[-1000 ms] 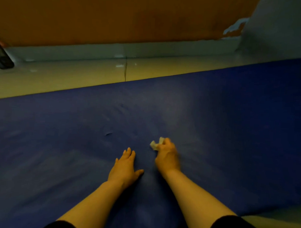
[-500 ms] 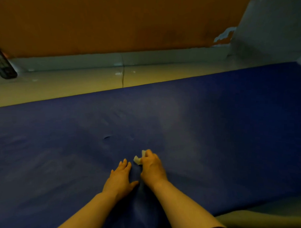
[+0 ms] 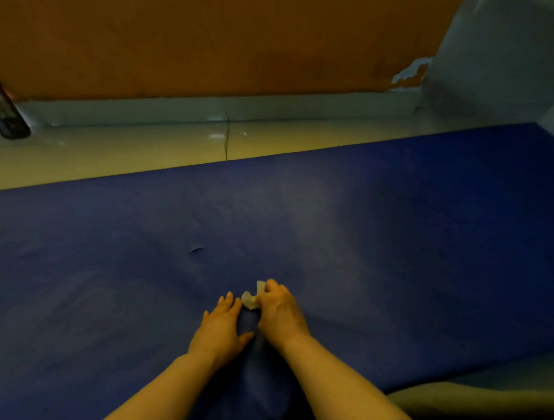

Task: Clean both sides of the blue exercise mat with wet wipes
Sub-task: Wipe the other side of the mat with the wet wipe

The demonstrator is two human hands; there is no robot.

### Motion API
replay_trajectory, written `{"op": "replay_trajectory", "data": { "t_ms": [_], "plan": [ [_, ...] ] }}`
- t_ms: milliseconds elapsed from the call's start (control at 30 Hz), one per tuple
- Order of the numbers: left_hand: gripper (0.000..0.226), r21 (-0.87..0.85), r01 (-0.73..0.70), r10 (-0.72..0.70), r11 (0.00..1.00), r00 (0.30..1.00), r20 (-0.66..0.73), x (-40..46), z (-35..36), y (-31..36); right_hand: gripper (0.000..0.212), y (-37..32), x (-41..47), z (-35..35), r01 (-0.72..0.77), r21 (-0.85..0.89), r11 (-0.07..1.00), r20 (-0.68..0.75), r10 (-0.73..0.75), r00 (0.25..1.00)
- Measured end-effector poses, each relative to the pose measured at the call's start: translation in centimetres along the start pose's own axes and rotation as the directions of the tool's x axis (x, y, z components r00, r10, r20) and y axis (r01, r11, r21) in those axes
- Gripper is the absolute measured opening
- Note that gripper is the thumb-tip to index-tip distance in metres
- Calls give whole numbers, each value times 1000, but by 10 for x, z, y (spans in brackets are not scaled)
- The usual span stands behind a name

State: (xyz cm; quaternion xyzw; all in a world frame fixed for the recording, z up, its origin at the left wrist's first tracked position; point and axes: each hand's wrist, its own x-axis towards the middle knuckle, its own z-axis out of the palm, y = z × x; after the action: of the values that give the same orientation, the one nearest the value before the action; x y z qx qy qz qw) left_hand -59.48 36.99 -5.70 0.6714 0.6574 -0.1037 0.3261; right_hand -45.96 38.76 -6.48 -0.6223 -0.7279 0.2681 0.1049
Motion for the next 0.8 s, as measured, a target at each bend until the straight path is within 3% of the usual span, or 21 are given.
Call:
{"op": "replay_trajectory", "data": {
  "t_ms": [167,333,400,500,633,800],
  "plan": [
    [82,29,-10,10,1000,1000,12,-5,-3,0,18,30,3,-20,-187,-20,982,-167,181,969],
    [79,8,-32,32,999,999,12,-13,1,0,28,-9,-17,9,58,38,998,-105,-54,993],
    [78,-7,-40,40,999,999,12,-16,1,-1,34,-13,-20,16,87,17,996,-61,-86,994],
    [81,20,-40,39,999,999,24,-20,0,-2,20,4,-15,1,9,-89,996,-53,-14,998],
    [82,21,-46,46,999,998,34,-25,-1,-4,17,22,-18,-19,-185,-66,981,-191,169,967],
    [78,8,-66,66,998,997,32,-34,5,-6,29,-20,-43,12,36,-40,999,-85,-40,996]
  ]
}}
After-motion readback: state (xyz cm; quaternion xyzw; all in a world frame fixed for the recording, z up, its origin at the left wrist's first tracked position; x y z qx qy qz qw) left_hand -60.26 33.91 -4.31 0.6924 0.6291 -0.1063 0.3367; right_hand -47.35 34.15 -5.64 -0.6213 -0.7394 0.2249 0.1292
